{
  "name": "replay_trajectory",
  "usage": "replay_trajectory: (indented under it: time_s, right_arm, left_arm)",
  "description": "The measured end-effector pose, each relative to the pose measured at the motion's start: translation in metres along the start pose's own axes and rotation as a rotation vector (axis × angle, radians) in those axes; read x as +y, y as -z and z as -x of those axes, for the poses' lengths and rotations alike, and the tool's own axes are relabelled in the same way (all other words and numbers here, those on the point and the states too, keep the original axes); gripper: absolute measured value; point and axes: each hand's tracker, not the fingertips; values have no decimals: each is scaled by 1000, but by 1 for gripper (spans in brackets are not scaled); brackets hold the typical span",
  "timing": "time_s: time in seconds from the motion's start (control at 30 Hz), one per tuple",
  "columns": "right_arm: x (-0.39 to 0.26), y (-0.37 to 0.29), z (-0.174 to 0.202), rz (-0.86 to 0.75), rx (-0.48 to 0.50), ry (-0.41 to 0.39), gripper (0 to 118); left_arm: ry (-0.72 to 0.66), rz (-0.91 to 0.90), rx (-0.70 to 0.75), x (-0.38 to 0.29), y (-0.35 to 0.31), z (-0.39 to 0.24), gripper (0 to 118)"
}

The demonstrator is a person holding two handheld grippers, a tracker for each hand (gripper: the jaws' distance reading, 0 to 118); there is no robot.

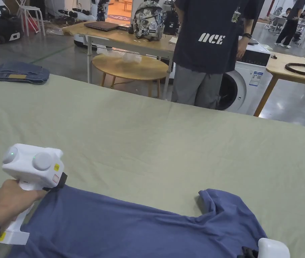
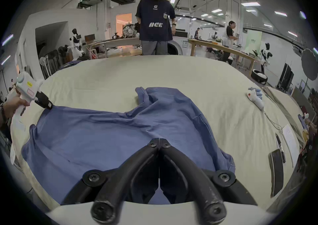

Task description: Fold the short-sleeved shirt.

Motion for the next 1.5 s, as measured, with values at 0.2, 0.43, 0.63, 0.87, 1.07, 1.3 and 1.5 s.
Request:
replay_trajectory:
  time_s: [0.2, 0.43, 0.63, 0.87, 1.07, 1.3, 1.5]
  right_arm:
    - [49, 27, -24, 44, -31, -9, 0]
    - [107, 124, -66, 262, -68, -33, 69]
    - [113, 189, -81, 456, -52, -67, 69]
    - [108, 185, -71, 508, -18, -50, 43]
    - [106, 166, -83, 384, 2, -12, 0]
    - [116, 89, -89, 255, 11, 17, 0]
    - [114, 19, -100, 170, 29, 24, 0]
  left_arm:
    - [-10, -66, -45, -18, -31, -1, 0]
    - [-17, -110, -62, -20, -35, 6, 0]
    - [-21, -116, -58, -23, -32, 10, 0]
    - [-51, -111, -62, -28, -33, 22, 0]
    - [-61, -118, -67, -31, -34, 21, 0]
    - [-44, -161, -82, -41, -61, 23, 0]
    - [-48, -219, -96, -61, -100, 33, 0]
